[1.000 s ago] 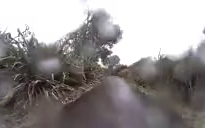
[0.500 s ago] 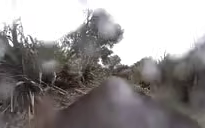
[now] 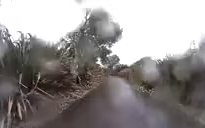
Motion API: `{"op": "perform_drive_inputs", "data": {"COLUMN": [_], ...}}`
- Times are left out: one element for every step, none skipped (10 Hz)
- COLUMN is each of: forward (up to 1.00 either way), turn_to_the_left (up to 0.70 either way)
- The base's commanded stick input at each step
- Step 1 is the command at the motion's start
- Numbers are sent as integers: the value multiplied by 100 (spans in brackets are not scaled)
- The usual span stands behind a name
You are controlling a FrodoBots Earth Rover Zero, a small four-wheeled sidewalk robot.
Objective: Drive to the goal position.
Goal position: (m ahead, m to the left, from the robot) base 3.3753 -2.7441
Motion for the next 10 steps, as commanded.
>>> {"op": "perform_drive_inputs", "data": {"forward": [85,85,85,85,85,85,85,85,85,85], "turn_to_the_left": [0,0,0,0,0,0,0,0,0,0]}}
